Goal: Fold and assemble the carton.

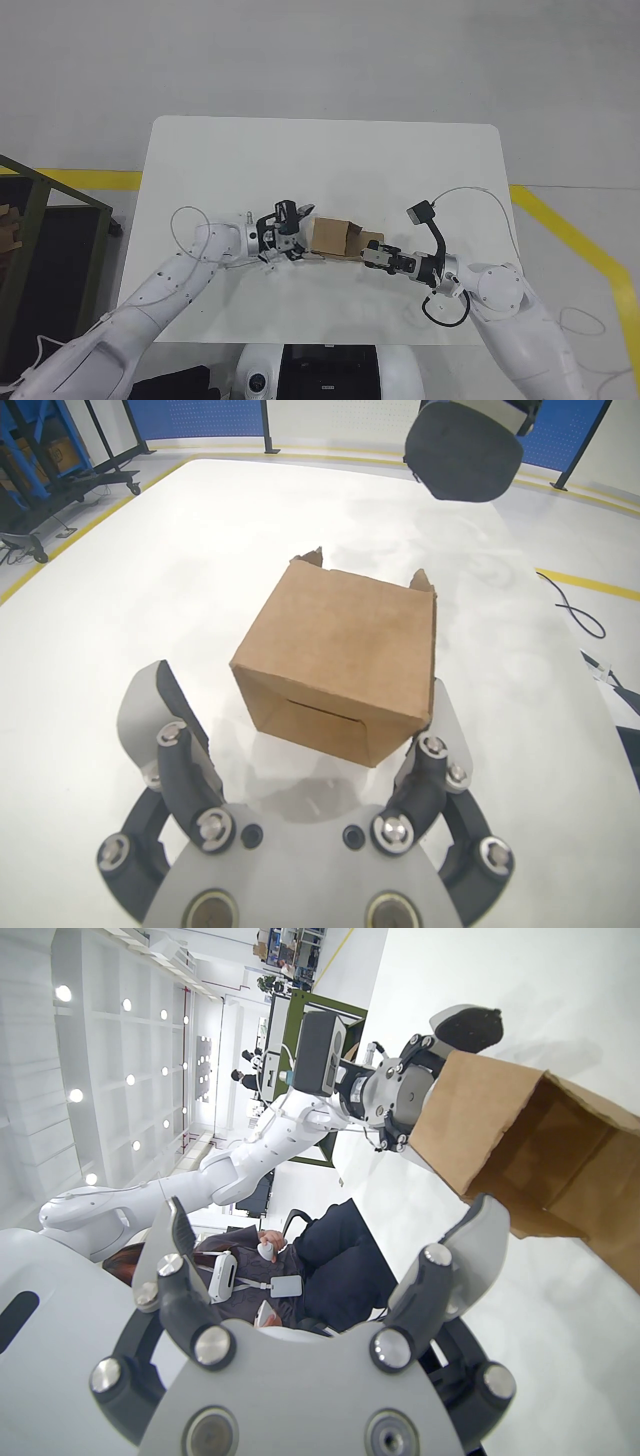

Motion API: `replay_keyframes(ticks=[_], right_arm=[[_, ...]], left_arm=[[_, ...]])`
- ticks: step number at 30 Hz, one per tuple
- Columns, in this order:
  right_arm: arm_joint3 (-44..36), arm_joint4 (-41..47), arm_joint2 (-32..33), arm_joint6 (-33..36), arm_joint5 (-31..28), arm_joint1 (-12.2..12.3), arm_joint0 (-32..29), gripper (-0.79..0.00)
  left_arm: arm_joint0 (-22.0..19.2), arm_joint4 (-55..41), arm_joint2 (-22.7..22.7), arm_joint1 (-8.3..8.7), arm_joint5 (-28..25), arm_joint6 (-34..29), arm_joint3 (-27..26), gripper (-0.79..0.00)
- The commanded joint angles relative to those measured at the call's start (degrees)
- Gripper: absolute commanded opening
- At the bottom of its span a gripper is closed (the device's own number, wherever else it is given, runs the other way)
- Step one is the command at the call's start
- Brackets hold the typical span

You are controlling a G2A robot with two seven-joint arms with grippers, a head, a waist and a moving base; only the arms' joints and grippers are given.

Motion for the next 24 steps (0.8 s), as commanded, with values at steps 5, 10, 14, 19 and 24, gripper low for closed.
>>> replay_keyframes(ticks=[5, 10, 14, 19, 24], right_arm=[[0.0, 0.0, 0.0, 0.0, 0.0, 0.0, 0.0, 0.000], [0.0, 0.0, 0.0, 0.0, 0.0, 0.0, 0.0, 0.000], [0.0, 0.0, 0.0, 0.0, 0.0, 0.0, 0.0, 0.000], [0.0, 0.0, 0.0, 0.0, 0.0, 0.0, 0.0, 0.000], [0.0, 0.0, 0.0, 0.0, 0.0, 0.0, 0.0, 0.000]], left_arm=[[-1.0, 3.7, 0.7, 0.03, -2.2, -0.2, -0.5, 0.000], [-2.8, 4.4, 1.2, -0.44, -2.6, 0.0, -0.3, 0.000], [-4.6, 5.1, 2.1, -1.00, -4.0, 0.0, 0.5, 0.000], [-6.5, 6.4, 3.9, -1.86, -5.4, -0.4, 2.1, 0.000], [-7.6, 6.2, 4.9, -2.62, -5.4, 1.0, 3.9, 0.000]])
